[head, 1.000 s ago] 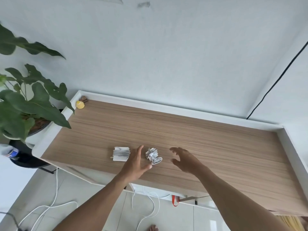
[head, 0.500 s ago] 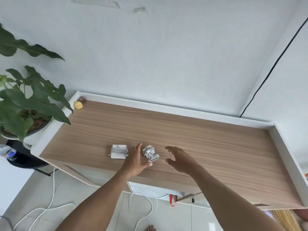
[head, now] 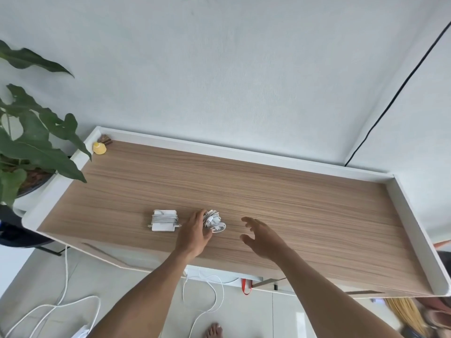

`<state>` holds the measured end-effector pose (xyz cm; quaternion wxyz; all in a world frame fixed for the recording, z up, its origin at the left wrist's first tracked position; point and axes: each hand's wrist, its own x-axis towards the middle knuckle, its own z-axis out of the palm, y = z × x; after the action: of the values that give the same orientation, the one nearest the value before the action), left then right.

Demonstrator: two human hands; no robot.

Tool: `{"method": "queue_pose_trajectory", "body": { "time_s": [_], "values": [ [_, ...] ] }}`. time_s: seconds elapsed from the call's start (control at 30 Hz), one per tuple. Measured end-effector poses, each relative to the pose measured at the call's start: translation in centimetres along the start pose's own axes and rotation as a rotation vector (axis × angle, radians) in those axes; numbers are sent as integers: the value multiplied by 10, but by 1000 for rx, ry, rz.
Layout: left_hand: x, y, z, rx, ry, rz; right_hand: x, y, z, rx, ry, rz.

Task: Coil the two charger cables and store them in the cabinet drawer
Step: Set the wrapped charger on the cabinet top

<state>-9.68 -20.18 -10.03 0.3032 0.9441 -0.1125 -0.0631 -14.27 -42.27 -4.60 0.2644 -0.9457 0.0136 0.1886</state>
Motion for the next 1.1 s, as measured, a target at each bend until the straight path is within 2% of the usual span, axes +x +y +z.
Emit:
{"method": "queue_pose_trajectory", "body": {
  "time_s": [0.1, 0.2, 0.37, 0.53, 0.7, 0.87, 1.1],
  "values": [
    [-3, -3, -2, -36, 6, 10, 0, -3, 1, 63, 0, 20],
    [-3, 6, -11, -99, -41, 26, 5, -11, -5, 269, 40, 77],
    [25, 60, -57, -174, -177, 224, 12, -35, -53, 689, 59, 69],
    [58, 120, -114, -195, -247, 376, 5, -55, -124, 903, 8, -14],
    [76, 158, -158, -248, -233, 407, -14, -60, -176, 883, 3, -145],
    [84, 180, -175, -231, -225, 445, -31, -67, -196, 642, 87, -223],
    [86, 187, -181, -369, -271, 404, -27, -52, -203, 777, 145, -266]
  ]
}}
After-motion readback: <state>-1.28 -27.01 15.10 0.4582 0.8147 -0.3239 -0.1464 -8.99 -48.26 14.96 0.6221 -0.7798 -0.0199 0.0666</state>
